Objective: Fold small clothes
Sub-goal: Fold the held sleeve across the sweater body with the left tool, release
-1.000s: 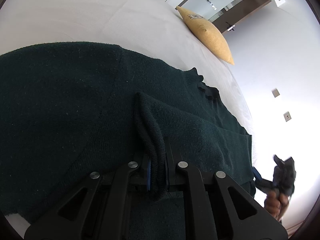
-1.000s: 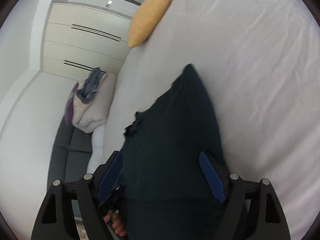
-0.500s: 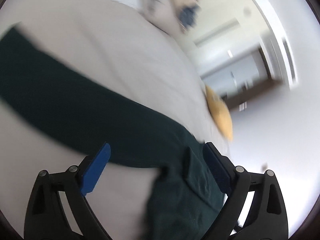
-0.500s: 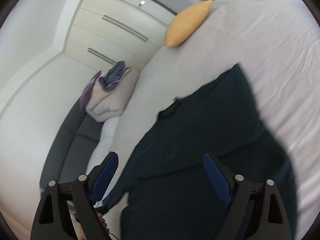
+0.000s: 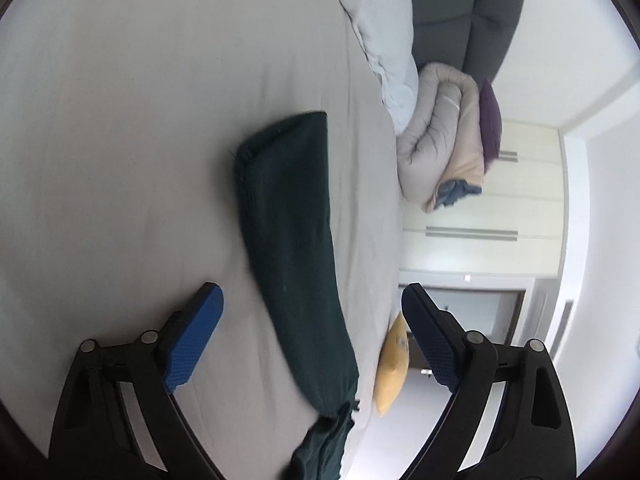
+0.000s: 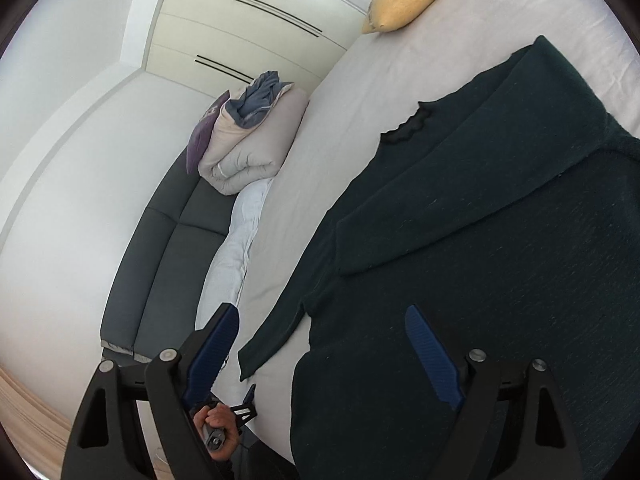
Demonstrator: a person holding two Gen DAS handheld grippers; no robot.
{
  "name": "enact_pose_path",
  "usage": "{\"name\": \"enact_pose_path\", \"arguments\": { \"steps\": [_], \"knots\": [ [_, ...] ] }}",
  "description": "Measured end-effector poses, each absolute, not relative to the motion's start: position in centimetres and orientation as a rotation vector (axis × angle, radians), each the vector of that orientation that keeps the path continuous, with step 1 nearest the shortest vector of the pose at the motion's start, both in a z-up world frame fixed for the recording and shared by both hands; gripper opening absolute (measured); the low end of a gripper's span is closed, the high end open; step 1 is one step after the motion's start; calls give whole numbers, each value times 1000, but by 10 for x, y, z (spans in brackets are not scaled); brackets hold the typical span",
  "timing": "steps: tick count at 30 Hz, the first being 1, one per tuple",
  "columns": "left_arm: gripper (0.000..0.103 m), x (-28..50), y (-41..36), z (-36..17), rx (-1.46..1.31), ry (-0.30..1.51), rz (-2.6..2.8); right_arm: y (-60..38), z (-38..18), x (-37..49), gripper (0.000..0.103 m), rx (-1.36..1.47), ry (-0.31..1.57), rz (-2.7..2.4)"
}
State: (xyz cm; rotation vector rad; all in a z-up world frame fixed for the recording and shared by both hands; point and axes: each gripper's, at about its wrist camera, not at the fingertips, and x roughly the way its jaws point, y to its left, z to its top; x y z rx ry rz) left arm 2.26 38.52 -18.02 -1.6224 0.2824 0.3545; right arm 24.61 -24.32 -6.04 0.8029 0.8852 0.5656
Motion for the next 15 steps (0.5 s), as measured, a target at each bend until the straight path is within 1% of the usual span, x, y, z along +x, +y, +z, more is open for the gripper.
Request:
{"name": "enact_pose_path", "arguments": {
  "steps": [4, 5, 7, 8, 9, 10, 11, 12, 13, 15],
  "knots": [
    [89, 30, 403, -181, -1628, 254, 382, -239, -54, 241, 87, 786, 876, 567],
    [86, 33, 406, -183, -1634, 253, 382, -239, -54, 239, 87, 789, 875, 566],
    [68, 43, 415, -187, -1613, 276, 386, -237, -56, 238, 86, 796, 871, 563],
    [45, 45, 418, -192, -1614, 294, 394, -237, -57, 238, 86, 800, 871, 560],
    [28, 48, 422, -200, -1633, 314, 405, -237, -58, 238, 86, 805, 874, 558],
    [24, 47, 425, -208, -1643, 318, 414, -237, -60, 237, 85, 807, 878, 557],
    [15, 47, 427, -214, -1645, 323, 424, -237, -61, 237, 84, 808, 880, 557],
    [13, 49, 426, -214, -1635, 331, 431, -237, -62, 236, 84, 805, 881, 555],
    [13, 51, 426, -211, -1604, 335, 435, -238, -63, 235, 83, 803, 881, 554],
    [11, 60, 421, -194, -1503, 363, 436, -242, -66, 235, 83, 806, 880, 548]
  ]
}}
